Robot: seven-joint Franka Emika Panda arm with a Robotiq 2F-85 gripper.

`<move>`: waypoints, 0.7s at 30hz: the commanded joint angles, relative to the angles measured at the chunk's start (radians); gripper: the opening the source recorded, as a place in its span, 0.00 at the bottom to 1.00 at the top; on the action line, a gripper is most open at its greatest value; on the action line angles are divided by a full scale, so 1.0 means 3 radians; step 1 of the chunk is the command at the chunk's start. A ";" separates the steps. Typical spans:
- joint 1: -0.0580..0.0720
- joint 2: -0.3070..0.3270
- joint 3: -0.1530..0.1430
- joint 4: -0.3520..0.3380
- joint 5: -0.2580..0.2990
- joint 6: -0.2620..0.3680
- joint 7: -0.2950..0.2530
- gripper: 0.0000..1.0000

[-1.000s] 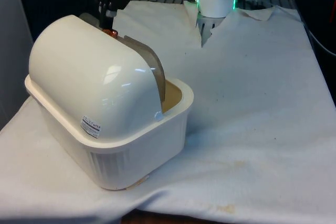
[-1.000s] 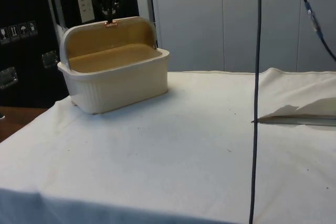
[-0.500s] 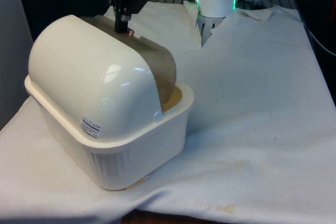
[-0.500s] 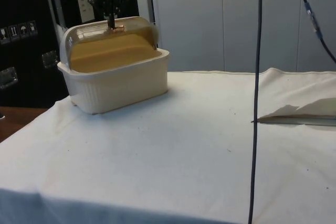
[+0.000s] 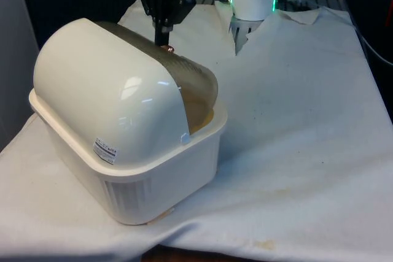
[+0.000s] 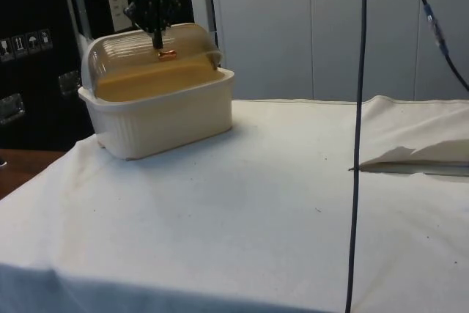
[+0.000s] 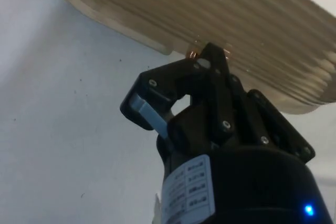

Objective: Open the lid, then close it.

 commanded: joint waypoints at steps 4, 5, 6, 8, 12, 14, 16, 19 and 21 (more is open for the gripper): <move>-0.0010 -0.0013 0.0060 -0.0053 0.0097 -0.0030 -0.0057 0.00; -0.0007 -0.0017 0.0063 -0.0060 0.0107 -0.0037 -0.0063 0.00; -0.0010 -0.0017 0.0070 -0.0067 0.0117 -0.0043 -0.0073 0.00; -0.0007 -0.0020 0.0080 -0.0083 0.0127 -0.0047 -0.0077 0.00; 0.0000 -0.0043 0.0103 -0.0150 0.0167 -0.0050 -0.0093 0.00; 0.0007 -0.0080 0.0120 -0.0210 0.0180 -0.0060 -0.0093 0.00; 0.0013 -0.0100 0.0123 -0.0237 0.0180 -0.0063 -0.0087 0.00; 0.0027 -0.0187 0.0150 -0.0350 0.0167 -0.0063 -0.0070 0.00; 0.0033 -0.0230 0.0157 -0.0410 0.0160 -0.0060 -0.0063 0.00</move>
